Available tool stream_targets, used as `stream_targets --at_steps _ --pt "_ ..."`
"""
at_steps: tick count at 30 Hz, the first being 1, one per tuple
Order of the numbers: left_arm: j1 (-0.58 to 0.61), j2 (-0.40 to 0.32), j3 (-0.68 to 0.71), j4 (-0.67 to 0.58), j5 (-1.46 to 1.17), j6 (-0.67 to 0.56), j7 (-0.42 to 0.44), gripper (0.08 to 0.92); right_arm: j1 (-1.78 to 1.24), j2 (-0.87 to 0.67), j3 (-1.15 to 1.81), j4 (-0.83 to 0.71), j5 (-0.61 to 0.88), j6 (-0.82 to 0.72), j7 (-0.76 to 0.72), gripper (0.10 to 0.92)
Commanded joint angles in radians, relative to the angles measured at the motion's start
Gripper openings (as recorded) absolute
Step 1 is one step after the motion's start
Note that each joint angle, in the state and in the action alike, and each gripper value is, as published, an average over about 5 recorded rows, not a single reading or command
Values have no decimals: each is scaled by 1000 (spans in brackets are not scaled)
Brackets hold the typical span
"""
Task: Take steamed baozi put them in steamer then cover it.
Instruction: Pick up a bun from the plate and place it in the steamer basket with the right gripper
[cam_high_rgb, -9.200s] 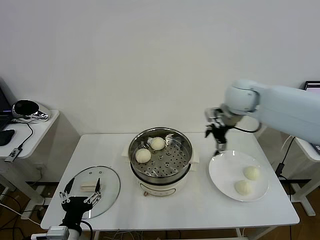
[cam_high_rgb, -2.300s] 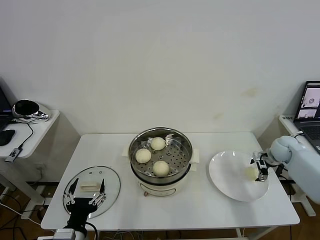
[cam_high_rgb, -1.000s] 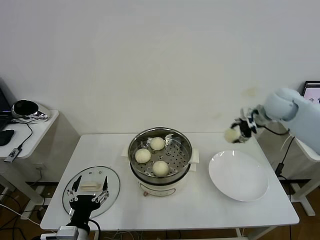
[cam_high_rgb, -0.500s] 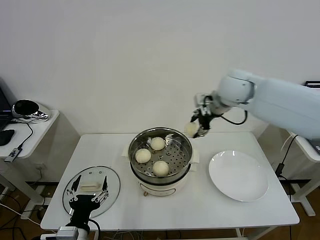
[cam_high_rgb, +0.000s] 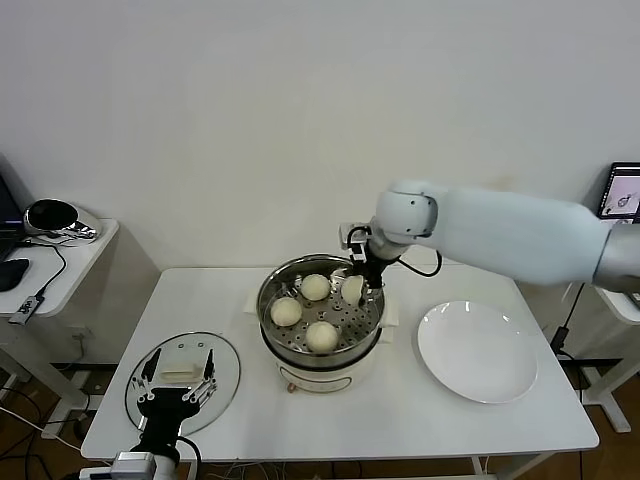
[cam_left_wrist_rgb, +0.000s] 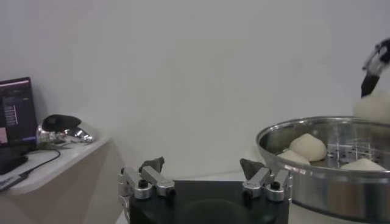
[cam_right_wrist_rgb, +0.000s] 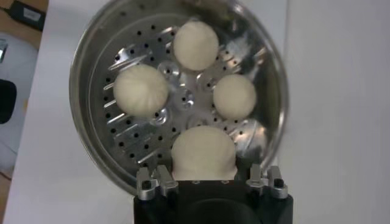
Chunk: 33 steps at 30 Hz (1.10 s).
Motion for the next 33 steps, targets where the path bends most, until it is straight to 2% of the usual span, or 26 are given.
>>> stream_targets --at_steps 1,29,33 --pt "-2 -1 1 1 0 0 0 823 -84 47 -5 -40 -53 -27 15 636" --pt "3 -3 3 -6 4 -3 0 823 -179 49 81 -98 -94 5 84 643" --pt "3 -2 2 -7 5 -3 0 823 -165 24 111 -69 -81 7 92 696"
